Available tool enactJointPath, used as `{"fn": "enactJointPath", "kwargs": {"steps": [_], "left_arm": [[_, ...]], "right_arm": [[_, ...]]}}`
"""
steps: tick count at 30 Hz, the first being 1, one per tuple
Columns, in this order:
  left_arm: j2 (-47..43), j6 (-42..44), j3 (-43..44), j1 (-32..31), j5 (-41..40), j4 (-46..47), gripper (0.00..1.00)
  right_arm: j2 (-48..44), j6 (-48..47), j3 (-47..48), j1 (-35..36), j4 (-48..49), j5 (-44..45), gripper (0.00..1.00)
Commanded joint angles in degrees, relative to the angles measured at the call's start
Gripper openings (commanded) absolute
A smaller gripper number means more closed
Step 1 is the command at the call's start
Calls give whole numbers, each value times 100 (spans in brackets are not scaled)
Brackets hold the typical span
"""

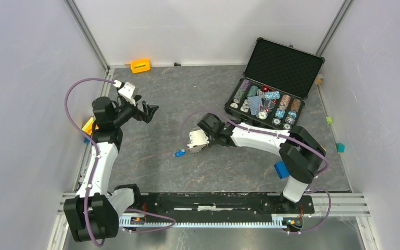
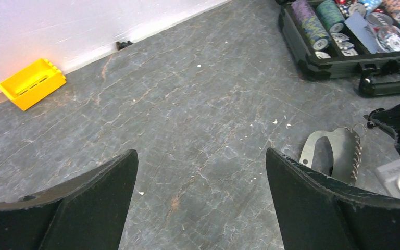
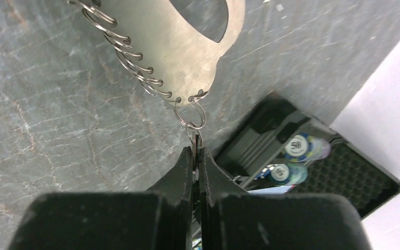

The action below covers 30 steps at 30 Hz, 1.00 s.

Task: Put the keys on the keyring

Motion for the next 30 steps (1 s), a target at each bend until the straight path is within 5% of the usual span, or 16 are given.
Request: {"fn": "enactJointPath", "kwargs": {"steps": [1, 14, 23, 30], "left_arm": [[-100, -8, 122, 18, 429, -25, 98], [-108, -182, 119, 0, 584, -25, 99], [-89, -166, 154, -40, 648, -25, 100], [-83, -166, 135, -73, 657, -25, 100]], "right_arm": [[-126, 197, -289, -46, -58, 43, 0], [374, 734, -628, -37, -576, 24, 0], [537, 986, -680, -28, -791, -53, 16], [407, 1127, -765, -23, -822, -79, 37]]}}
